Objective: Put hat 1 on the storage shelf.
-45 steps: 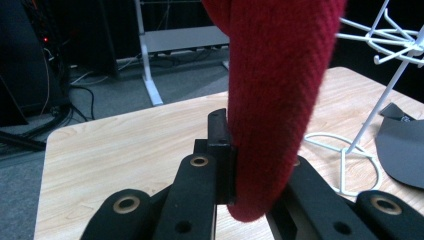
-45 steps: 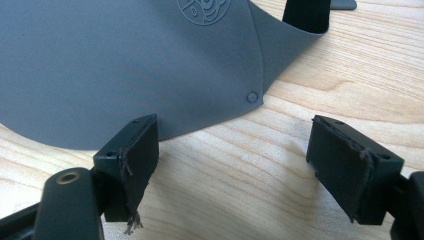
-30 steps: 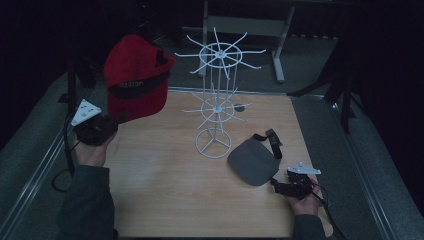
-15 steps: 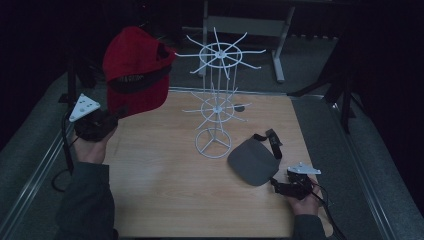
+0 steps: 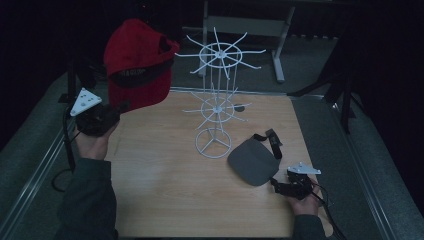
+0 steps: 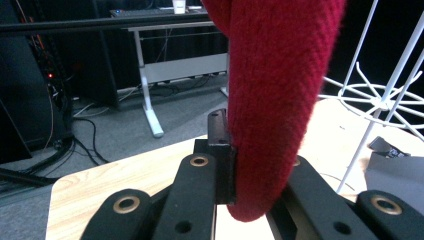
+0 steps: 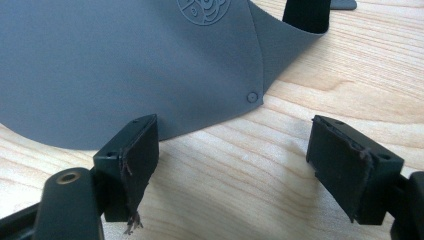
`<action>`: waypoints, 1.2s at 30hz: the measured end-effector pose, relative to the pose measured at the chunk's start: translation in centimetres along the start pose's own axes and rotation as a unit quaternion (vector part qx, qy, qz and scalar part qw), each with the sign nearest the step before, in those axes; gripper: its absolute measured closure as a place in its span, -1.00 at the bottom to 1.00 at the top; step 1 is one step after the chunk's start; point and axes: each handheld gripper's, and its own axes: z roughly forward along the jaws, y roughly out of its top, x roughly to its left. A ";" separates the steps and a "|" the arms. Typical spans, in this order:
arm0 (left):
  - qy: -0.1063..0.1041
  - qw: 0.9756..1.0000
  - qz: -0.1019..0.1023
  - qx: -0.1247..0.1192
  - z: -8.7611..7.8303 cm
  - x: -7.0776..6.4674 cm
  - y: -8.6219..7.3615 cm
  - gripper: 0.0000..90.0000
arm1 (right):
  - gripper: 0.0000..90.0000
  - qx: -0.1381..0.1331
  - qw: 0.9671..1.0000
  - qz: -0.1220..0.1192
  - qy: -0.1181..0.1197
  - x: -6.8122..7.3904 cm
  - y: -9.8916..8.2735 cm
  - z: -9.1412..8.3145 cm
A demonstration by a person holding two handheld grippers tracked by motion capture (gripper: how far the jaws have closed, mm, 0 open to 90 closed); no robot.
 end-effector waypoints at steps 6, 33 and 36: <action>-0.001 1.000 -0.001 -0.003 0.7 0.0 0.6 0.91 | -0.54 0.000 1.000 0.000 0.000 0.0 0.0 0.0; -0.004 1.000 -0.003 -0.024 2.6 -0.8 3.3 0.91 | -0.54 0.000 1.000 0.000 0.000 0.0 0.0 0.0; -0.009 0.999 -0.007 -0.031 2.6 -0.9 3.6 0.91 | -0.54 0.000 1.000 0.000 0.000 0.0 0.0 0.0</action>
